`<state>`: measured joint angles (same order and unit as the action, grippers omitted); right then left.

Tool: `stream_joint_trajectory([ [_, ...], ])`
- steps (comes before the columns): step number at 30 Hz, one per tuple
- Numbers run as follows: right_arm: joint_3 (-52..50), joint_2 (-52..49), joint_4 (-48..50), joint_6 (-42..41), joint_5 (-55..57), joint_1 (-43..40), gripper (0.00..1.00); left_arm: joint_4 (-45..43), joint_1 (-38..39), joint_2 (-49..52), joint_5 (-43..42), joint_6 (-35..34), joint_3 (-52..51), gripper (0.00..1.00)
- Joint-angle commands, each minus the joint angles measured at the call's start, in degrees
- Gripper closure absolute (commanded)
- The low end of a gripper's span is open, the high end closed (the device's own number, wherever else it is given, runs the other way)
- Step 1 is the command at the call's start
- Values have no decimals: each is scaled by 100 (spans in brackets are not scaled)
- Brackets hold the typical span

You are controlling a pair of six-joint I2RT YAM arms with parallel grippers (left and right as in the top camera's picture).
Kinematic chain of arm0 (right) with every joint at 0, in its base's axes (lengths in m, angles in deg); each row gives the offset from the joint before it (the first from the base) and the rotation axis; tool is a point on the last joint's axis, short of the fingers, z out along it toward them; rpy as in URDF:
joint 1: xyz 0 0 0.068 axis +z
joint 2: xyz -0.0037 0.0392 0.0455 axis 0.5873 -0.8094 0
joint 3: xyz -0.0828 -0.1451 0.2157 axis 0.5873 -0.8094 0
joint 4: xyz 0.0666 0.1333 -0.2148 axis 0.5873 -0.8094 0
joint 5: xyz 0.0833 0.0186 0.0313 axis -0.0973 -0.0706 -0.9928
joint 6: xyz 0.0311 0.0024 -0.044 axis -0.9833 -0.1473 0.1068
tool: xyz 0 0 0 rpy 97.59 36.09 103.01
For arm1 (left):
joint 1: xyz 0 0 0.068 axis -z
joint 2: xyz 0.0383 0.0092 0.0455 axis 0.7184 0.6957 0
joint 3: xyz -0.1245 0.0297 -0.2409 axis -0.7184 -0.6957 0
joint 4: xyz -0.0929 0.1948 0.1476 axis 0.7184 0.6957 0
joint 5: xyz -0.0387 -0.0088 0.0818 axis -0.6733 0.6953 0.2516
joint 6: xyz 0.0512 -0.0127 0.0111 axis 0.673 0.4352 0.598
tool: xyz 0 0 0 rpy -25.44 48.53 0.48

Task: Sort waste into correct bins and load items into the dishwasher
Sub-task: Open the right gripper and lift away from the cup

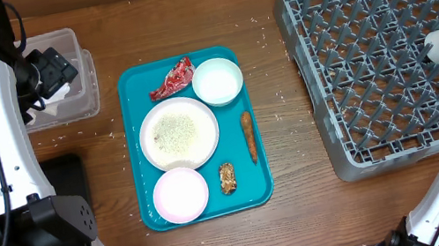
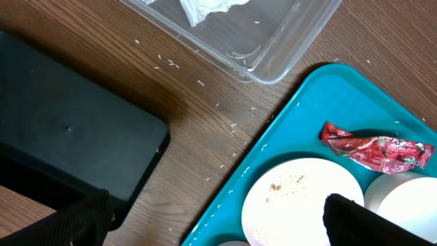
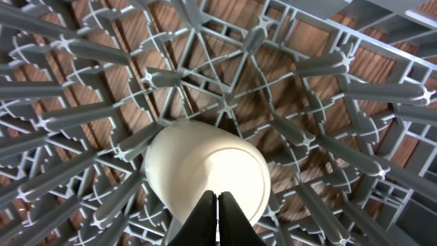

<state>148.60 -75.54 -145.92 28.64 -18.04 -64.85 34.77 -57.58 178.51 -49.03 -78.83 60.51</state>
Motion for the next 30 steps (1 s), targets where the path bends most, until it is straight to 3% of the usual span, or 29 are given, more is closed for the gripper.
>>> stream_joint_trajectory([
  [1, -39, -223, -11, 11, -31, 31, 95, -7, 4, -24, 74, 111, 24, 0],
  [21, 116, -131, 66, 273, -1991, 76, 96, -7, 4, -24, 74, 111, 24, 0],
  [27, 286, 341, 63, 273, -2094, 76, 96, -7, 4, -24, 74, 111, 24, 0],
  [30, 361, 730, 81, 387, -2774, 98, 94, -7, 4, -24, 74, 111, 24, 0],
])
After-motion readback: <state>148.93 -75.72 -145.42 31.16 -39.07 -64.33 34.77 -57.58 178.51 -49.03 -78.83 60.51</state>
